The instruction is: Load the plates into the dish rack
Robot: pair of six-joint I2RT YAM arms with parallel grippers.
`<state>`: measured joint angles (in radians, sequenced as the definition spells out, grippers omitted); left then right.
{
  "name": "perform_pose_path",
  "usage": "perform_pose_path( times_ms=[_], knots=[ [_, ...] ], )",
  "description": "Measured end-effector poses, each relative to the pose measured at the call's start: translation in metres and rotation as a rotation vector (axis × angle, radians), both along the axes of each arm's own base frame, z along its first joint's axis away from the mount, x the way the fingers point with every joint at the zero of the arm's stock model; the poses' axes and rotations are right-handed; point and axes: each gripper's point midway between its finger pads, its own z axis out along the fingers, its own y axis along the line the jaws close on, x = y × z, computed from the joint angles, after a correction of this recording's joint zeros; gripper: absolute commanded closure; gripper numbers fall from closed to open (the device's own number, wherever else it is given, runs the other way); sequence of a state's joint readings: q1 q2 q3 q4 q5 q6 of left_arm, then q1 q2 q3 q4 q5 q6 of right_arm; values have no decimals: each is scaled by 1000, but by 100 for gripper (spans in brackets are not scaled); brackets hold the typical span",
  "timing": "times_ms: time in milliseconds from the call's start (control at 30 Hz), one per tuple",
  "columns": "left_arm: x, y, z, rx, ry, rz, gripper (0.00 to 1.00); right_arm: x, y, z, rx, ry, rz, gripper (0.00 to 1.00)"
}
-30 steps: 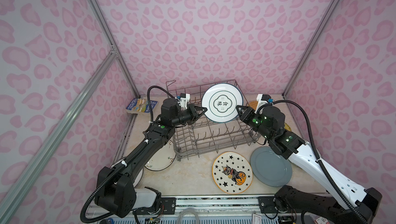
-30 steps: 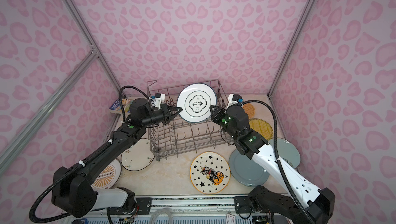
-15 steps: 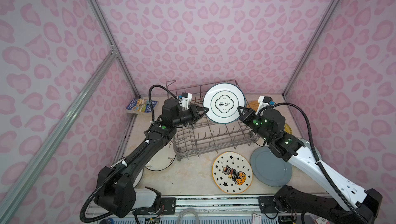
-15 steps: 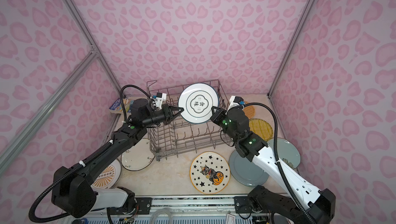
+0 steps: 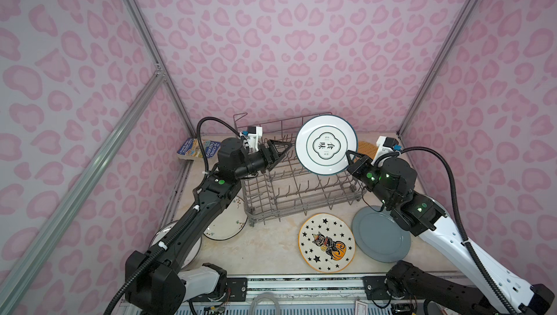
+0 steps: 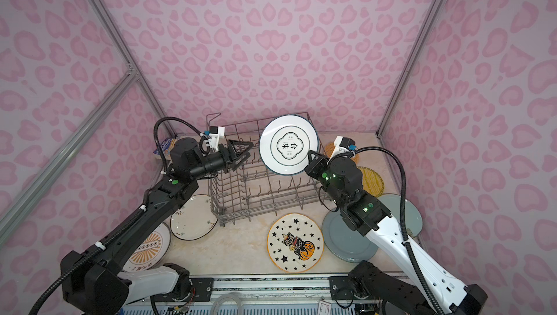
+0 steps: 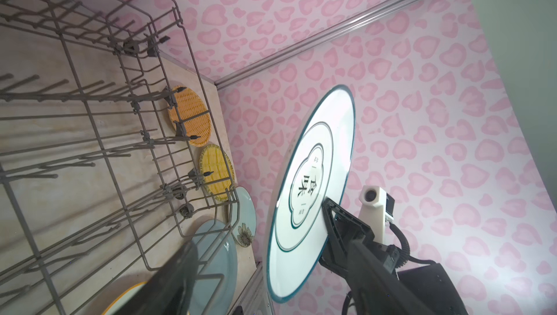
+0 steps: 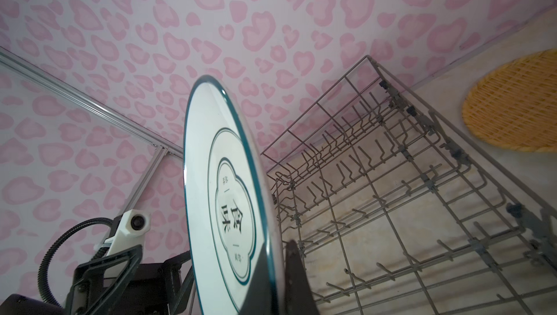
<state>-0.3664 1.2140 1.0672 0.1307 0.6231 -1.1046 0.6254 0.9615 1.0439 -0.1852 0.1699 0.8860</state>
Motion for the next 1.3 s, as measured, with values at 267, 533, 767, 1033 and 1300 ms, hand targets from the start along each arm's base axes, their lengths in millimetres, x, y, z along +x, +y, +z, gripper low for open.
perform_pose_path(
  times_ms=[267, 533, 767, 1033, 1300],
  knots=[
    [-56, 56, 42, 34, -185, 100, 2, -7, -29, 19, -128, -33, -86, 100],
    [-143, 86, 33, 194, -393, 128, 2, 2, -50, 21, -377, -10, -187, 100],
    [-171, 112, 4, 344, -485, 228, 3, 27, -64, 16, -582, 25, -281, 100],
    [-154, 142, -28, 524, -460, 388, 3, 72, -72, 4, -763, 79, -319, 100],
    [-133, 145, -39, 564, -412, 413, 3, 106, -66, 2, -834, 68, -270, 100]
  ],
)
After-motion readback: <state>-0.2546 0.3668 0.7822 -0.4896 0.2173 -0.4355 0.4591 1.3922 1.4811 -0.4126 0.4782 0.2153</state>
